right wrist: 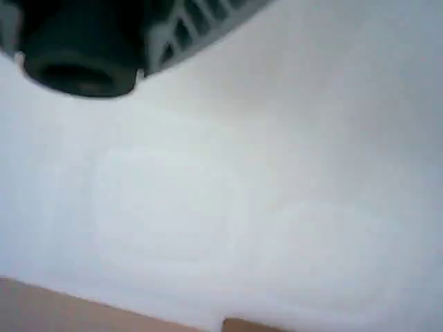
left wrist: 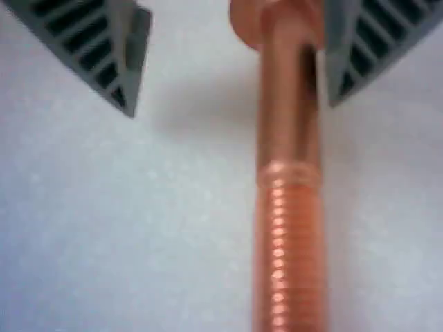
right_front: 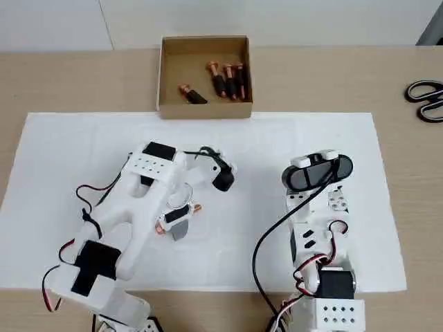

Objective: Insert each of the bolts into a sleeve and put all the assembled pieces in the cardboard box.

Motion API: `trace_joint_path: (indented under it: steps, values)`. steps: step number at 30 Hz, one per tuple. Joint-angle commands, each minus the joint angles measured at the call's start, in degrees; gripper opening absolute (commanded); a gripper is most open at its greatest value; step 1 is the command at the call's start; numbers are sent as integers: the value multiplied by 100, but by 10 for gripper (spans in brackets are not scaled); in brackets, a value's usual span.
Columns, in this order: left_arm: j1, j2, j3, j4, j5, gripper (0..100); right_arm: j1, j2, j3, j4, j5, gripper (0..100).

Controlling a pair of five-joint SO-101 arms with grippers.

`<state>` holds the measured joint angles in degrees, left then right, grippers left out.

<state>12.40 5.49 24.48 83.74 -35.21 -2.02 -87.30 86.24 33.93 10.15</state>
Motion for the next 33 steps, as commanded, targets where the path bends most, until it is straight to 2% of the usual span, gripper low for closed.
trace_joint_path:
  steps: [1, 4, 10, 15, 20, 30, 33]
  values:
    - [-264, -149, 4, -220, 70, 173, 4, -110, -97, 4, 18, 4]
    - [-396, 308, -31, -211, 70, 157, 4, -110, -105, 4, 18, 4]
    - [-369, 1582, -356, -202, 70, 2, 13, -110, -167, 13, 18, 4]
    - [-360, 1767, -1156, 440, 35, 6, 4, -110, -369, 13, 18, 4]
    - [-185, 1767, -2299, 1635, -220, 6, 4, -110, -334, 13, 9, 4]
    - [387, 1758, -2404, 1670, -185, 6, 4, -110, -334, 13, 9, 4]
    - [413, 1512, -2396, 1670, -642, 6, 4, -110, -334, 13, 9, 4]
